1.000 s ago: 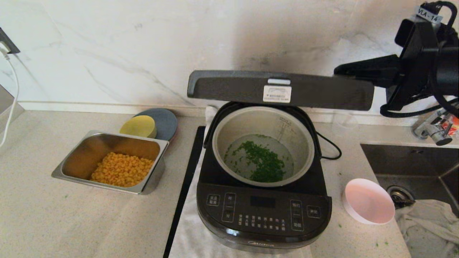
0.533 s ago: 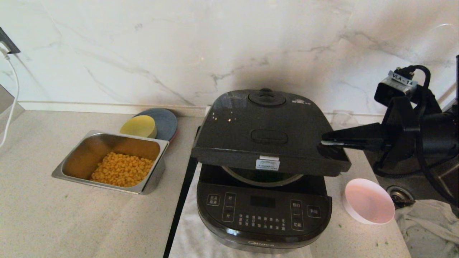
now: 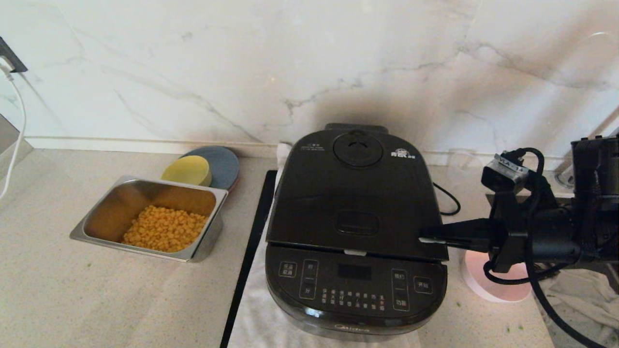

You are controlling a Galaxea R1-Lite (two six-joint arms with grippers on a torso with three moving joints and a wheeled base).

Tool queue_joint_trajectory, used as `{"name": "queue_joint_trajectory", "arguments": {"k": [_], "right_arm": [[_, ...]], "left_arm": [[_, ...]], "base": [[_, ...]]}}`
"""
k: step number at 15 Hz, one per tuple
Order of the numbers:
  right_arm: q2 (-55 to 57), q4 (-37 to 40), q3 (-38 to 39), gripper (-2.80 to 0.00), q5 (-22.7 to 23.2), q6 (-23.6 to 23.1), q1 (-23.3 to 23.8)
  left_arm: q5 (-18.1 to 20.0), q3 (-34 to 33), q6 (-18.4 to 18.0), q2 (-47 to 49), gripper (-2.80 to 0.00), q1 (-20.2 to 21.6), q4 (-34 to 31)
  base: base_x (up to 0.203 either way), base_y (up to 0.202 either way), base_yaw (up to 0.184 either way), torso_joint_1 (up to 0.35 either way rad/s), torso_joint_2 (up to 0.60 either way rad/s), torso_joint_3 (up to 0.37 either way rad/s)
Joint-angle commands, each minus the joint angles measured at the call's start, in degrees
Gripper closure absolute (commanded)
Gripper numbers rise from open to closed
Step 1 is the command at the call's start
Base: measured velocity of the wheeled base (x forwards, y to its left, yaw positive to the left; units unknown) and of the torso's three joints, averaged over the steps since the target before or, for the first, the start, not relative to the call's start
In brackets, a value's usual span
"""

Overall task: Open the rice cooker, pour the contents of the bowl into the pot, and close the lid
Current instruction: Close the rice cooker

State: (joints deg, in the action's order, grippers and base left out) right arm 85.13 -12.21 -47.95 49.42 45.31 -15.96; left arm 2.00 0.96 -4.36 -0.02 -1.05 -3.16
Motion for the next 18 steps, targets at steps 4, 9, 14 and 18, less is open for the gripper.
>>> {"name": "queue_joint_trajectory", "arguments": {"k": [4,9,14,18], "right_arm": [[5.41,-4.99,3.74,0.0,0.06,0.3,-0.04],[2.12,-6.35,3.41,0.0,0.23,0.76,0.03],[-7.62,-4.62,-2.42,0.0,-1.01,4.49,0.04],[-10.95,10.29,-15.65,0.0,-8.03,6.31,-0.03]], "left_arm": [[0.02,0.0,-0.04,-0.06,0.0,-0.01,-0.01],[0.02,0.0,-0.04,-0.06,0.0,-0.01,-0.01],[0.02,0.0,-0.04,-0.06,0.0,-0.01,-0.01],[0.02,0.0,-0.04,-0.06,0.0,-0.01,-0.01]], "base": [[0.0,0.0,0.0,0.0,0.0,0.0],[0.0,0.0,0.0,0.0,0.0,0.0],[0.0,0.0,0.0,0.0,0.0,0.0],[0.0,0.0,0.0,0.0,0.0,0.0]]}}
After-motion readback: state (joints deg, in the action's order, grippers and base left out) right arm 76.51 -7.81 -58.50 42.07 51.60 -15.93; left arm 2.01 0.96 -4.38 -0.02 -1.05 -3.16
